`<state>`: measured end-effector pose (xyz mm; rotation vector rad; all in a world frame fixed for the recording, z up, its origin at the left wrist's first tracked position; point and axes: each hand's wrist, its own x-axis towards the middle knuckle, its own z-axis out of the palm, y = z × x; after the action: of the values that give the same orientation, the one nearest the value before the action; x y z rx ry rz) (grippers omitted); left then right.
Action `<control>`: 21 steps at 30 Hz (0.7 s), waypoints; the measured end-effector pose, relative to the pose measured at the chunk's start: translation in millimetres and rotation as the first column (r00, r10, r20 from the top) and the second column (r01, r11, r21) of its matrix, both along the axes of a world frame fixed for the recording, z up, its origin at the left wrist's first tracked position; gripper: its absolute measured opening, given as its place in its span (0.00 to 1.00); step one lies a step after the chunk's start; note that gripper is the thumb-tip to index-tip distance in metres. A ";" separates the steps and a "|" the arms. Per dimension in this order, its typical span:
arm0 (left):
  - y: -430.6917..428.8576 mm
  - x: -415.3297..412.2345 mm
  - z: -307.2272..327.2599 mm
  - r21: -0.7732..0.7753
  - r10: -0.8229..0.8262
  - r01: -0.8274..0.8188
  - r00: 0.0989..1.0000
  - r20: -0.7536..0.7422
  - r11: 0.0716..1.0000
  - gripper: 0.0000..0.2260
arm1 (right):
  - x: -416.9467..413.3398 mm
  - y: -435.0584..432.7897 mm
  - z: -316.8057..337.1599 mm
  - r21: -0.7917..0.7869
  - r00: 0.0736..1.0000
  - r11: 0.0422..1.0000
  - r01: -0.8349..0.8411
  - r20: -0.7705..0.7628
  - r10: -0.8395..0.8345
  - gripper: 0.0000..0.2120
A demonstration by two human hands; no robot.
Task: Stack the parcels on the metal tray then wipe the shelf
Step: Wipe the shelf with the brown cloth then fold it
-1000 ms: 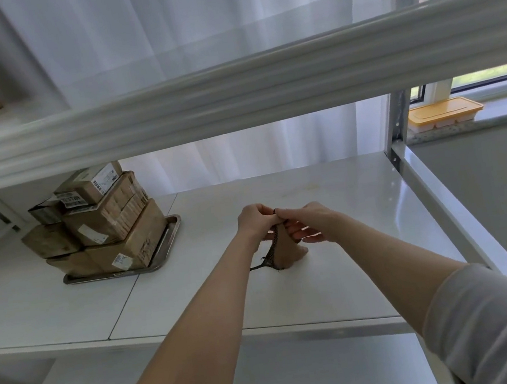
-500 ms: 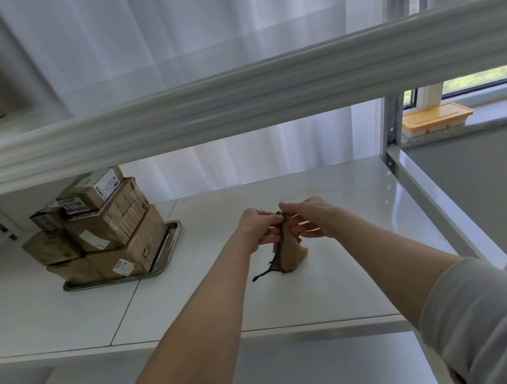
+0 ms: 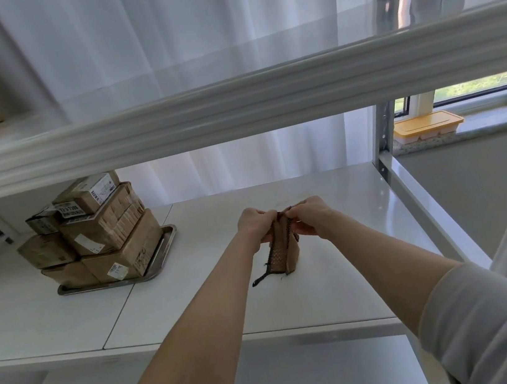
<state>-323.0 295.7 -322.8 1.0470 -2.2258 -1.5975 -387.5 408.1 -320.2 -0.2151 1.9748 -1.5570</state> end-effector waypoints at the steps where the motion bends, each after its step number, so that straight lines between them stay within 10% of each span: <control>1: 0.1 0.1 0.4 -0.019 0.026 -0.026 1.000 -0.011 0.999 0.04 | -0.6 1.2 0.8 -0.009 1.000 1.000 0.010 0.000 -0.010 0.05; 11: -4.0 17.7 12.4 0.117 -0.025 0.048 0.982 -0.190 0.992 0.18 | -10.0 9.1 -1.8 -0.121 0.997 0.989 -0.080 0.012 0.083 0.19; 21: -51.7 35.9 23.9 -0.626 0.085 -0.075 0.996 -0.015 0.776 0.08 | -22.7 18.1 -7.0 0.449 0.810 0.871 0.201 -0.576 0.109 0.13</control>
<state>-287.0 243.9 -298.9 0.9219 -2.4073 -0.6947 -410.2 426.1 -327.2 -0.4831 2.8153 -1.0103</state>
